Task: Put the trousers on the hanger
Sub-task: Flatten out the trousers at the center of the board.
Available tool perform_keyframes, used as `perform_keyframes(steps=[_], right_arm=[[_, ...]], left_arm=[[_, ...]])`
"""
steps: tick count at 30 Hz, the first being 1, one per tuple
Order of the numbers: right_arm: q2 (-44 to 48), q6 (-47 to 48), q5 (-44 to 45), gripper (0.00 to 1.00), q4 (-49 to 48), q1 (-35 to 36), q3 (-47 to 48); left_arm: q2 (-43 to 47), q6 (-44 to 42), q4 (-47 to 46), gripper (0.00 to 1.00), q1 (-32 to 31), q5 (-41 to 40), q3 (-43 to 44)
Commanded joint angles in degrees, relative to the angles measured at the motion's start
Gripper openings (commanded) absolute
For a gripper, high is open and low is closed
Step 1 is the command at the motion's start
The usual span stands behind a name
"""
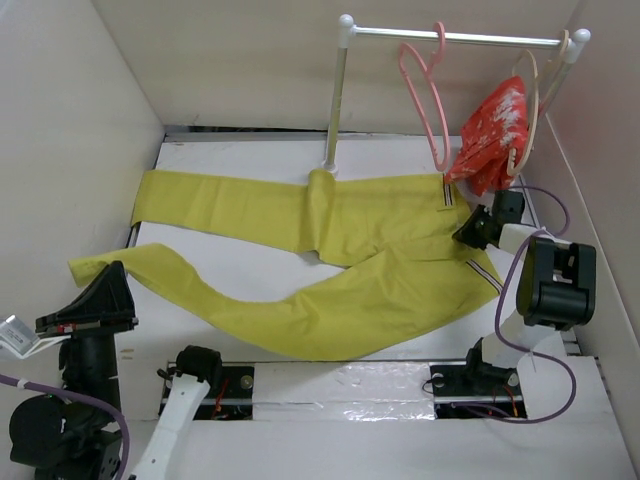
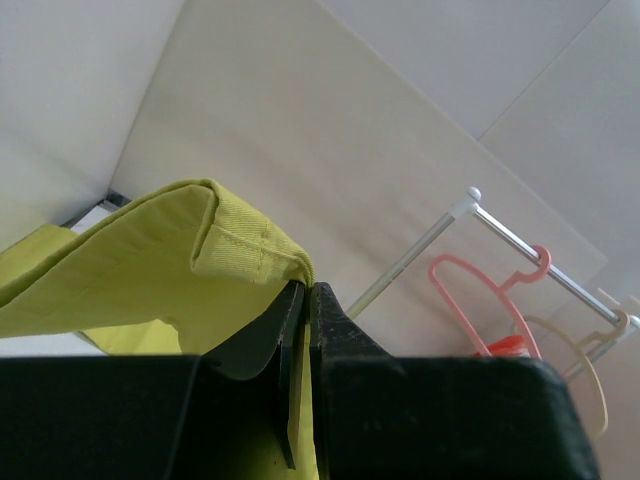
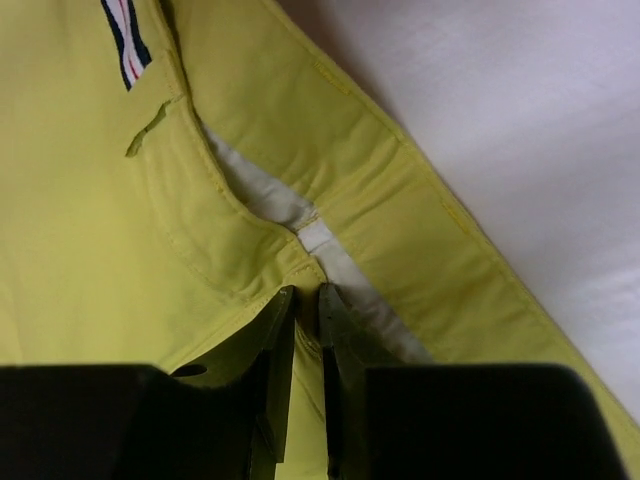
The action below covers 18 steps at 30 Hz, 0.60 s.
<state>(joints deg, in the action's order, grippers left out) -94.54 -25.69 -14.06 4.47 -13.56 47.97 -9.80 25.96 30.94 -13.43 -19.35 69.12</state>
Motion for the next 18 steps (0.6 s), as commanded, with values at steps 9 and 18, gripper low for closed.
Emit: perform_keyframes(steps=[9, 18], right_arm=[[13.4, 2.3, 1.7, 0.64, 2.6, -1.5, -0.8], [52.9, -7.6, 15.3, 0.65, 12.8, -8.0, -27.1]], left_arm=[[3.3, 0.6, -7.9, 0.0, -3.6, 0.6, -11.0], [7.0, 0.5, -14.2, 0.0, -8.5, -3.6, -17.8]])
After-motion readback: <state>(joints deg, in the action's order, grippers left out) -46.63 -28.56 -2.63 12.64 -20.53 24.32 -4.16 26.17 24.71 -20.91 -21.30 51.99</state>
